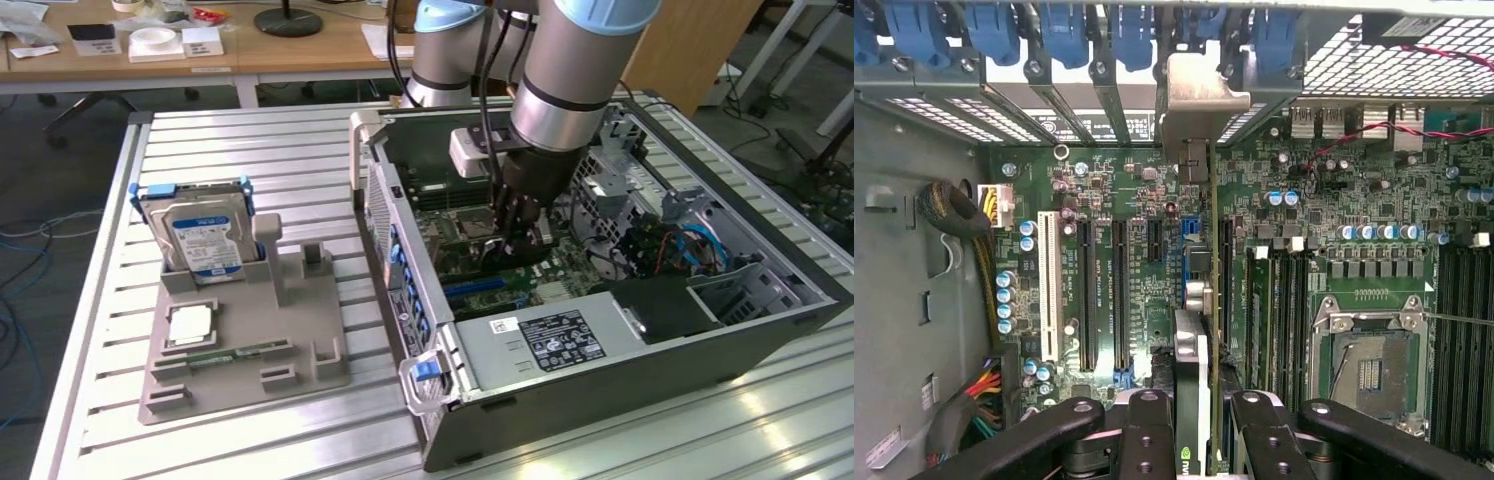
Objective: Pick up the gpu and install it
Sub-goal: 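Insert the gpu into the slot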
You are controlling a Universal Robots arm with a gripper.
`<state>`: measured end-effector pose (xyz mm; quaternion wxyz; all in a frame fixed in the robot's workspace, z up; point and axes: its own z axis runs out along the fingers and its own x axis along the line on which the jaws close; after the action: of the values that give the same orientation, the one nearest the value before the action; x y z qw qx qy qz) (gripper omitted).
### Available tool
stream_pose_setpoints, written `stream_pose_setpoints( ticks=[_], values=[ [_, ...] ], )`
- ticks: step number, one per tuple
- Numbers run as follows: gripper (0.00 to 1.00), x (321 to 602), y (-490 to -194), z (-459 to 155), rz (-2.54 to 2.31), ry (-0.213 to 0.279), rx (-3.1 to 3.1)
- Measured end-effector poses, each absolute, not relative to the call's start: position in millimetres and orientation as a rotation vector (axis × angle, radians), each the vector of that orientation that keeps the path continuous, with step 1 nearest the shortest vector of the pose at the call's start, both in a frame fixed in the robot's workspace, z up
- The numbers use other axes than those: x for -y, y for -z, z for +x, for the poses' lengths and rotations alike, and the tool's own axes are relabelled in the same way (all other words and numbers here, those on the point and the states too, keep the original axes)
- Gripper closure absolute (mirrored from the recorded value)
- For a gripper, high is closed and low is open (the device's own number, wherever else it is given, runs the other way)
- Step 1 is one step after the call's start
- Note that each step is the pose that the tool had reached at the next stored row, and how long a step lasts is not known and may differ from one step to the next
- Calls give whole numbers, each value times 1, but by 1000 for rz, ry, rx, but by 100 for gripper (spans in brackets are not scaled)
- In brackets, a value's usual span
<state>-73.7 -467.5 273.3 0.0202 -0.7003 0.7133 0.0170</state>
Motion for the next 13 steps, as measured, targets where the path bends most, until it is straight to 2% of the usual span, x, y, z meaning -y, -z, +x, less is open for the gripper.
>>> stream_pose_setpoints(
  ticks=[13],
  values=[
    [73,467,-272,-80,-2172,-53,-2213]
  ],
)
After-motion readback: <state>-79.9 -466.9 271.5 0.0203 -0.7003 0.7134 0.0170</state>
